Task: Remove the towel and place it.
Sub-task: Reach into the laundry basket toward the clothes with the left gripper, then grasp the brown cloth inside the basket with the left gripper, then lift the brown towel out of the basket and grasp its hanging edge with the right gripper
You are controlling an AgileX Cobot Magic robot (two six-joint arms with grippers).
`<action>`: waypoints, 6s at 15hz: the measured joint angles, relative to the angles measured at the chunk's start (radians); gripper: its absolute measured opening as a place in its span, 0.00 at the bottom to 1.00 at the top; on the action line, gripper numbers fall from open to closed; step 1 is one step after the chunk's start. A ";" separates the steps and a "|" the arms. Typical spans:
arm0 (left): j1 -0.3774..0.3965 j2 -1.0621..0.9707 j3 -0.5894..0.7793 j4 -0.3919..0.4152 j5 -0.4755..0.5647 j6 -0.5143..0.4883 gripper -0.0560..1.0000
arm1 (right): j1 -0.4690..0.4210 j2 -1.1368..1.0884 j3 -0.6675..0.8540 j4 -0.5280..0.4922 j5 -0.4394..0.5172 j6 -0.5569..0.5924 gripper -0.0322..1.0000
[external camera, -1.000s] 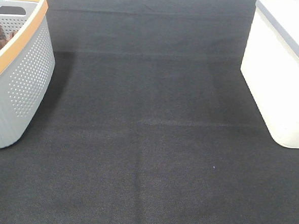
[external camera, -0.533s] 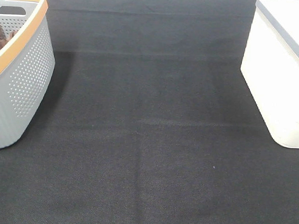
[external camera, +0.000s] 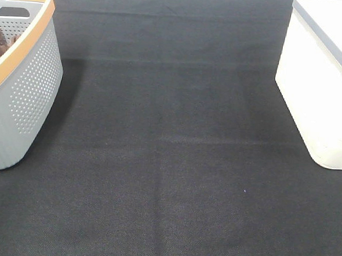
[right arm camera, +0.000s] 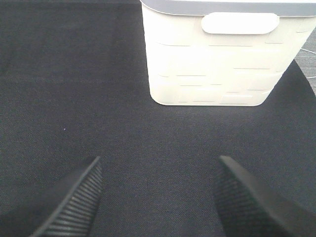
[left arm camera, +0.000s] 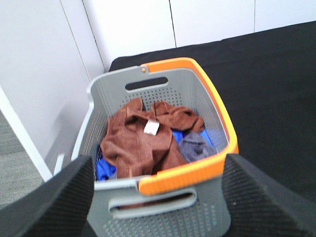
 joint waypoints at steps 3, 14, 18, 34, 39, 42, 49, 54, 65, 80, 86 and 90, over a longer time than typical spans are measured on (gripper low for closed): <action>0.000 0.293 -0.100 0.025 -0.157 -0.100 0.71 | 0.000 0.000 0.000 0.000 0.000 0.000 0.63; 0.077 1.102 -0.649 0.032 0.105 -0.188 0.71 | 0.000 0.000 0.000 0.001 0.000 0.000 0.63; 0.215 1.348 -0.790 0.029 0.198 -0.212 0.71 | 0.000 0.000 0.000 0.001 0.000 0.000 0.63; 0.319 1.930 -1.340 -0.279 0.346 -0.212 0.71 | 0.000 0.000 0.000 0.001 0.000 0.000 0.63; 0.319 1.990 -1.353 -0.338 0.327 -0.212 0.71 | 0.000 0.000 0.000 0.001 0.000 0.000 0.63; 0.319 2.010 -1.353 -0.367 0.284 -0.208 0.69 | 0.000 0.000 0.000 0.001 0.000 0.000 0.63; 0.319 2.058 -1.353 -0.426 0.259 -0.158 0.59 | 0.000 0.000 0.000 0.001 0.000 0.000 0.63; 0.316 2.058 -1.353 -0.441 0.255 -0.138 0.14 | 0.000 0.000 0.000 0.001 0.000 0.000 0.63; 0.315 1.867 -1.381 -0.470 0.263 -0.011 0.05 | 0.000 0.000 0.000 0.001 0.000 0.000 0.63; 0.309 1.405 -1.383 -1.184 0.159 0.443 0.05 | 0.000 0.002 0.000 0.140 -0.025 0.001 0.63; 0.050 1.385 -1.385 -1.278 0.150 0.573 0.05 | 0.000 0.198 -0.012 0.438 -0.172 -0.205 0.63; -0.140 1.385 -1.385 -1.184 0.113 0.603 0.05 | 0.000 0.399 -0.012 0.729 -0.269 -0.560 0.63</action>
